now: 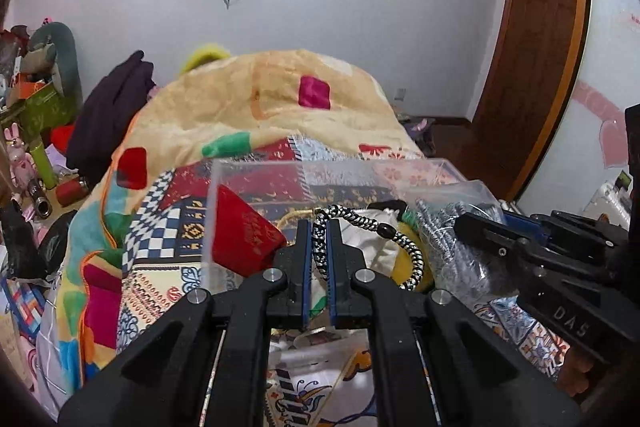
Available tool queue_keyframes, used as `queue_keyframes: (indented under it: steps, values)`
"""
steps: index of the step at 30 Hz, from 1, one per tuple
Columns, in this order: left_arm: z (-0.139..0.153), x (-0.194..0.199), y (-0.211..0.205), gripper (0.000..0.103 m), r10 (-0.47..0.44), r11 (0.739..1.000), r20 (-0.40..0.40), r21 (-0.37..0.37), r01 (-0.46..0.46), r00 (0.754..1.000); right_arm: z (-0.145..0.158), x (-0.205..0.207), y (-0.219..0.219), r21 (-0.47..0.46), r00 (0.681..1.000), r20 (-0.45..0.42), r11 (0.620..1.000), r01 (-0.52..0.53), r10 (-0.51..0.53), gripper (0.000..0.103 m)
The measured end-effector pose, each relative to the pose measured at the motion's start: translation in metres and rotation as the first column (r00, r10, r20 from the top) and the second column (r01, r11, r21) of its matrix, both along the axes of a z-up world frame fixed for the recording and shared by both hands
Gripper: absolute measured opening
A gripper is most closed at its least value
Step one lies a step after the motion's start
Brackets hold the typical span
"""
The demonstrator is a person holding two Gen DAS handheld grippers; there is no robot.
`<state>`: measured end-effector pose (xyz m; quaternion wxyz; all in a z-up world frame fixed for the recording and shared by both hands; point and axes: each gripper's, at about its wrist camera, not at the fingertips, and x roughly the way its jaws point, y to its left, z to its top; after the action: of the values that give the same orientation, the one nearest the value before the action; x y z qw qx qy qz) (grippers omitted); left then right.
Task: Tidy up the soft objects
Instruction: 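Place the bracelet and silver-item bag into the clear box and open both tools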
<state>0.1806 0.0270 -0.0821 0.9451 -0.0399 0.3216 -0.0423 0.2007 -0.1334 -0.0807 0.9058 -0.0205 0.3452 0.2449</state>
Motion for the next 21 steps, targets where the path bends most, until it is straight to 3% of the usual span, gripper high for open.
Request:
queue_keyframes:
  steps: [5,7,9,11,14,21]
  values:
    - [-0.013,0.007,0.001,0.006,-0.018,0.999,-0.052,-0.030,0.016,0.999,-0.004,0.002,0.002,-0.029,1.000,-0.005,1.000,0.001,-0.001,0.020]
    - [-0.015,0.006,0.001,0.009,-0.023,0.999,-0.060,-0.036,0.020,0.998,-0.005,0.003,0.002,-0.034,1.000,-0.013,0.999,-0.003,0.003,0.028]
    - [-0.015,0.004,0.002,0.016,-0.024,0.999,-0.061,-0.037,0.021,0.998,-0.006,0.002,0.001,-0.043,1.000,-0.011,0.999,0.002,-0.002,0.046]
    - [-0.014,-0.001,0.002,0.031,-0.020,1.000,-0.054,-0.025,0.019,0.998,-0.005,0.000,0.001,-0.051,1.000,-0.003,0.999,0.007,-0.007,0.051]
    - [-0.008,-0.009,0.005,0.045,-0.008,1.000,-0.030,-0.021,0.007,1.000,-0.003,0.001,-0.003,-0.038,1.000,-0.017,0.999,0.004,-0.005,0.053]
    - [0.014,-0.026,0.011,0.045,-0.008,0.999,0.023,-0.039,0.009,1.000,0.014,-0.012,-0.014,0.004,1.000,0.017,1.000,0.000,0.000,0.056]
